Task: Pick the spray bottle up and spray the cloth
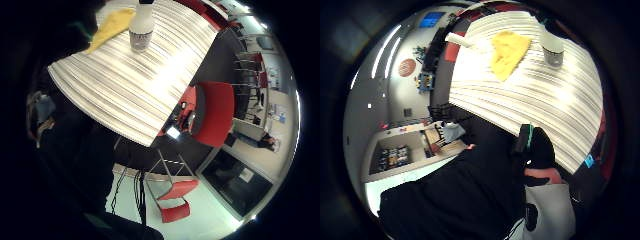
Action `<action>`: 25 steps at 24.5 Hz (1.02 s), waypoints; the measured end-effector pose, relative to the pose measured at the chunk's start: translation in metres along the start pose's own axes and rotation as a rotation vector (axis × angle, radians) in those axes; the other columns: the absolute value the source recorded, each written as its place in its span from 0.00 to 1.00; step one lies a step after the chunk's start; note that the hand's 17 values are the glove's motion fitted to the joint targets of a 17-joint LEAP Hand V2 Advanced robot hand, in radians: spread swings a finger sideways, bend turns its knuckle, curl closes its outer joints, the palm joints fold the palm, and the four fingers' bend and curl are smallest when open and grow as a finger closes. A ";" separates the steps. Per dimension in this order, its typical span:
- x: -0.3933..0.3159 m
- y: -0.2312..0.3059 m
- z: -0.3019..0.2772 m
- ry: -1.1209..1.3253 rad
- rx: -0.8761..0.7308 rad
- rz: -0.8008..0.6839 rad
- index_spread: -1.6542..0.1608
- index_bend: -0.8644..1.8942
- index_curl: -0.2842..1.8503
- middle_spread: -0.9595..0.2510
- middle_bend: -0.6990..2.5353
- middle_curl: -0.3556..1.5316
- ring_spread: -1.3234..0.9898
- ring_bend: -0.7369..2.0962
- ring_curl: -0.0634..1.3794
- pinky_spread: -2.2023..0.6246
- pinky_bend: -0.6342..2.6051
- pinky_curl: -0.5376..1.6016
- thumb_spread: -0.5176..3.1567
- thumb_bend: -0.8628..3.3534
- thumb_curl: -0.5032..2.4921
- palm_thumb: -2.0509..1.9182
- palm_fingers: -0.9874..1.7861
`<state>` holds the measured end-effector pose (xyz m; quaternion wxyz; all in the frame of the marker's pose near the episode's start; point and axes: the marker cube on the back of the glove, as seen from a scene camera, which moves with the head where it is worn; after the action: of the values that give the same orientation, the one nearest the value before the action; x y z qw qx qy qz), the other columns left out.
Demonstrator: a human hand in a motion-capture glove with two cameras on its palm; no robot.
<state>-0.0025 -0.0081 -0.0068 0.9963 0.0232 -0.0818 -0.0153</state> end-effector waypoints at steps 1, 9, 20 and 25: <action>0.001 0.000 0.001 -0.055 0.009 0.008 0.72 0.37 0.24 0.80 0.27 0.28 0.60 0.41 0.21 0.82 0.38 0.40 0.40 0.27 0.28 0.69 0.50; 0.003 -0.018 0.013 -0.397 0.083 -0.002 0.72 0.37 0.25 0.81 0.27 0.30 0.60 0.41 0.23 0.82 0.37 0.41 0.41 0.26 0.30 0.70 0.49; 0.027 -0.014 0.035 -1.189 0.245 0.100 0.72 0.36 0.25 0.81 0.27 0.32 0.61 0.41 0.25 0.83 0.38 0.42 0.42 0.25 0.32 0.72 0.48; 0.037 -0.011 0.045 -1.188 0.261 0.156 0.72 0.36 0.25 0.81 0.27 0.33 0.61 0.41 0.25 0.83 0.38 0.43 0.42 0.24 0.32 0.73 0.48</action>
<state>0.0260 -0.0226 0.0425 0.7674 0.1267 -0.6259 0.0574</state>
